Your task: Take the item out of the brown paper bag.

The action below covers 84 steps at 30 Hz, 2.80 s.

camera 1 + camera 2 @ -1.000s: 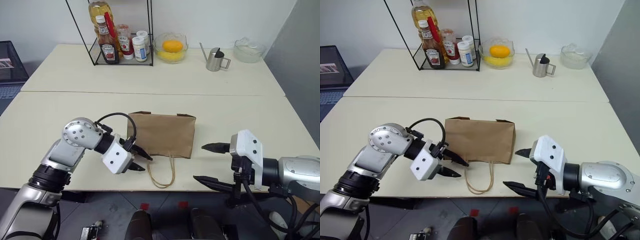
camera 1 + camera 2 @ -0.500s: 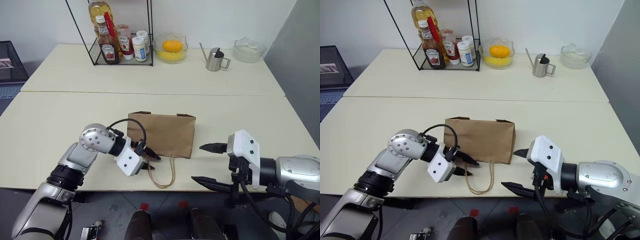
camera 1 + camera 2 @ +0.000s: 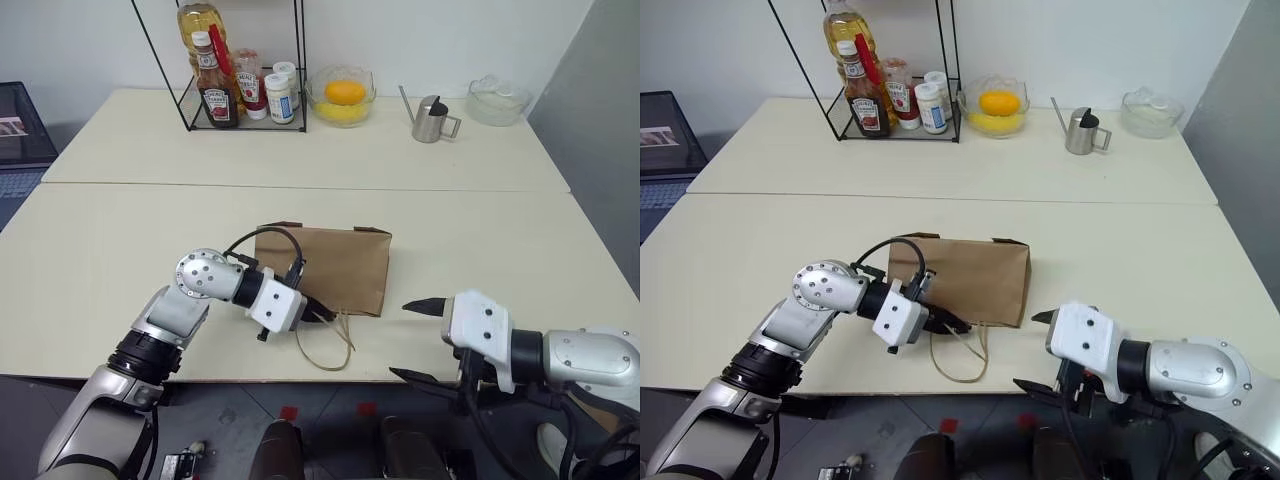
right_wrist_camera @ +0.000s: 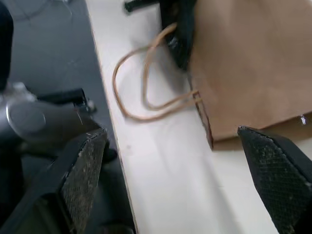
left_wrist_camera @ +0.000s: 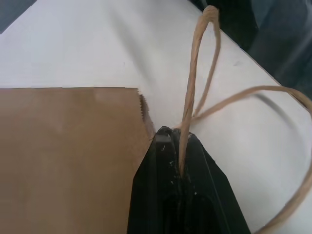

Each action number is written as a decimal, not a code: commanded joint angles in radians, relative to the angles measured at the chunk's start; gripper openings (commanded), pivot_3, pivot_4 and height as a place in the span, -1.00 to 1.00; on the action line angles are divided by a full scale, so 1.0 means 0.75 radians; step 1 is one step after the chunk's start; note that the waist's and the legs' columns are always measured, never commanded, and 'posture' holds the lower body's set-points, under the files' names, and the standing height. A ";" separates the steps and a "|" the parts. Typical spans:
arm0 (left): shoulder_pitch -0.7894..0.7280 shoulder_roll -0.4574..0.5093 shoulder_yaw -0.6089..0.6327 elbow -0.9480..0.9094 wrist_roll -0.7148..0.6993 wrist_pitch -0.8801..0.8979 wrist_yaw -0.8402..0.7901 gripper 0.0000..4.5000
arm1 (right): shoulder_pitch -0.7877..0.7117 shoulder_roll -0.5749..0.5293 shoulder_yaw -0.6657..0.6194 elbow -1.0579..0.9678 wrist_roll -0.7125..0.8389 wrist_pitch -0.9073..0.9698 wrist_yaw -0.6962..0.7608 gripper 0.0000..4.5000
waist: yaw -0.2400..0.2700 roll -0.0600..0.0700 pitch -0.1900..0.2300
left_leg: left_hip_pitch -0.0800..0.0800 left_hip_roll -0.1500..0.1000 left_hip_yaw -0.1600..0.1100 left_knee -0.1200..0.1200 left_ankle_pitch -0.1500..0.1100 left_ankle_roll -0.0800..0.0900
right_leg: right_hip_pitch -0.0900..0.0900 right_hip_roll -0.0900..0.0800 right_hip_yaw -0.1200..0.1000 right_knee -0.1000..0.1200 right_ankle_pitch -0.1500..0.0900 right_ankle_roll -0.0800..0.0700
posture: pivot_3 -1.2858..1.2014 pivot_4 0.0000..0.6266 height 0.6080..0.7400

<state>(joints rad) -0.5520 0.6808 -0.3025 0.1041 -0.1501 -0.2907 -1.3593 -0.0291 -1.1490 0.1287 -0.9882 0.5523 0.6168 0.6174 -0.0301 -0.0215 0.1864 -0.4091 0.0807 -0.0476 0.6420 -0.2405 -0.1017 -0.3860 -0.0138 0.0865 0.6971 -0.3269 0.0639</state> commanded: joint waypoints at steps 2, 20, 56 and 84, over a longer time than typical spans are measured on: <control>-0.022 -0.003 0.076 -0.098 -0.063 0.166 0.065 -0.99 | 0.024 0.021 0.135 0.082 -0.378 -0.426 0.157 1.00 | -0.002 0.000 0.000 | 0.000 0.000 0.000 0.001 0.000 0.000 | 0.000 0.000 0.000 0.000 0.000 0.000 | 0.03 -0.52 1.00; 0.012 -0.067 0.136 -0.106 -0.122 0.349 0.164 -0.99 | -0.294 0.560 0.555 0.673 -1.065 -1.216 0.317 1.00 | 0.002 0.000 0.000 | 0.002 0.000 -0.002 0.002 0.000 0.000 | 0.003 0.000 -0.002 0.001 0.000 0.000 | 0.03 -0.52 1.00; -0.186 -0.067 0.273 -0.239 -0.300 0.880 0.301 -1.00 | -0.276 0.754 0.627 0.962 -1.340 -1.016 0.349 -0.97 | 0.002 0.000 0.000 | 0.006 0.000 -0.004 0.002 0.000 0.000 | 0.009 0.000 -0.003 0.001 0.000 0.000 | 0.03 -0.52 1.00; -0.592 -0.206 0.287 0.119 -0.201 0.912 0.426 -1.00 | -0.224 0.588 0.538 0.815 -1.310 -0.911 0.460 -0.97 | 0.008 -0.001 -0.001 | 0.012 -0.002 -0.006 0.002 0.000 0.000 | 0.020 0.000 -0.003 -0.003 0.000 0.000 | 0.03 -0.52 1.00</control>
<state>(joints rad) -0.9695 0.5363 -0.1116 0.2130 -0.2862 0.3908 -1.0488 -0.2162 -0.6898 0.5294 -0.4052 -0.4283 -0.0830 0.9292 -0.0242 -0.0223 0.1856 -0.3998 0.0791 -0.0523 0.6434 -0.2405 -0.1020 -0.3709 -0.0138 0.0846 0.6945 -0.3269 0.0639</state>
